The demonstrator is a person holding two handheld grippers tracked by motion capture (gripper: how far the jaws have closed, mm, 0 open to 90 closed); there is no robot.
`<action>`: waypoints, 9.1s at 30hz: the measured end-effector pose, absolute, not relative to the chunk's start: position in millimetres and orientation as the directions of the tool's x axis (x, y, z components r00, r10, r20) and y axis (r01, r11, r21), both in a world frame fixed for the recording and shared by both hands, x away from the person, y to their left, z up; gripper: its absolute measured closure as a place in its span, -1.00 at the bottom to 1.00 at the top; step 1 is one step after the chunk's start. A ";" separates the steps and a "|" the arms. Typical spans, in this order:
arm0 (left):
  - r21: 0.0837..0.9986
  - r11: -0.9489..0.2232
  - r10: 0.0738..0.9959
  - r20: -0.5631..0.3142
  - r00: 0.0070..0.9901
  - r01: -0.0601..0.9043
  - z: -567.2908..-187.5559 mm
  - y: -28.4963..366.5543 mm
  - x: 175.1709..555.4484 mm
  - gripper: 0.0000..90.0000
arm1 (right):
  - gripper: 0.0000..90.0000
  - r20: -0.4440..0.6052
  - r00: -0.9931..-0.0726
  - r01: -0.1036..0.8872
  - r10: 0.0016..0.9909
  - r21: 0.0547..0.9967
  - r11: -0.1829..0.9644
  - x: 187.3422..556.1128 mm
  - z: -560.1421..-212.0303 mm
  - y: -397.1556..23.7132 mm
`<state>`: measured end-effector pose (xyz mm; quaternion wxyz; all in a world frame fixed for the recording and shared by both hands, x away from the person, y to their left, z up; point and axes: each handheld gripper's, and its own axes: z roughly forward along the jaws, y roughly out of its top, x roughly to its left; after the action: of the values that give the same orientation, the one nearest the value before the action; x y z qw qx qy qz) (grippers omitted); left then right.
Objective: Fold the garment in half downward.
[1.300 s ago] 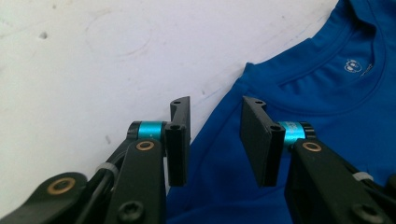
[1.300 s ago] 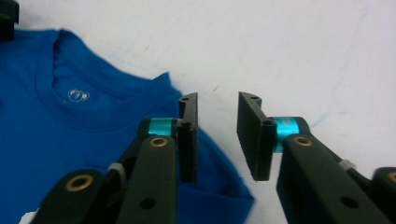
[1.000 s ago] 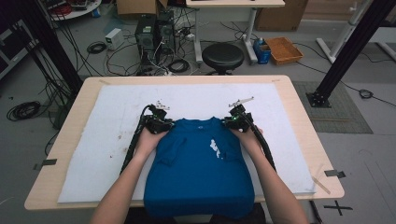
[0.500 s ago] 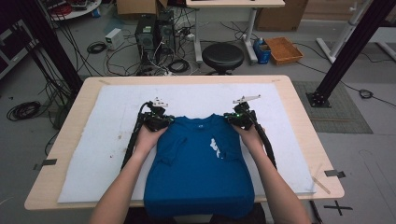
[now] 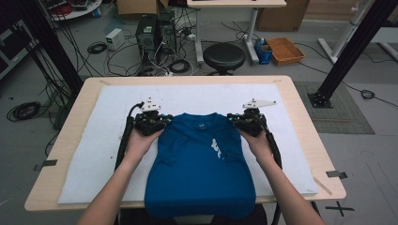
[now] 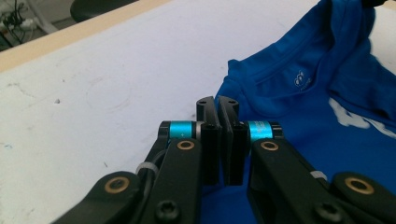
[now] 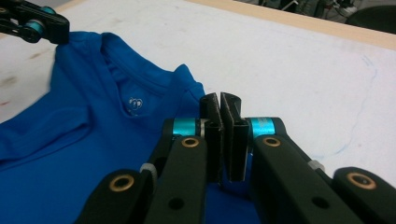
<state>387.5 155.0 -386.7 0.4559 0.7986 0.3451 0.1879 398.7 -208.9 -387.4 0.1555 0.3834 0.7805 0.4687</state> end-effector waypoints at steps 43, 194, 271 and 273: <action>0.810 -0.530 0.548 0.101 0.831 0.251 -419.2 161.0 229.6 0.47 | 0.58 -0.081 -0.761 0.311 0.644 0.825 0.471 222.0 -408.0 -240.4; 0.792 -0.293 0.755 -0.151 0.638 0.535 -395.9 184.9 267.8 0.93 | 0.98 0.107 -0.649 0.523 0.753 0.782 0.339 281.1 -397.2 -259.3; 0.754 -0.267 0.866 -0.086 0.493 0.600 -447.2 190.7 364.3 0.60 | 0.72 0.096 -0.499 0.640 0.862 0.711 0.291 371.6 -445.9 -249.1; 0.757 -0.277 0.859 -0.081 0.506 0.592 -447.6 188.7 362.2 0.75 | 0.81 0.080 -0.511 0.626 0.856 0.717 0.307 369.5 -446.1 -247.0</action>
<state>362.2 188.7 -447.6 0.3808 0.7796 0.4652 0.1754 369.5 -247.0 -446.1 0.1607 0.4675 0.7921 0.3580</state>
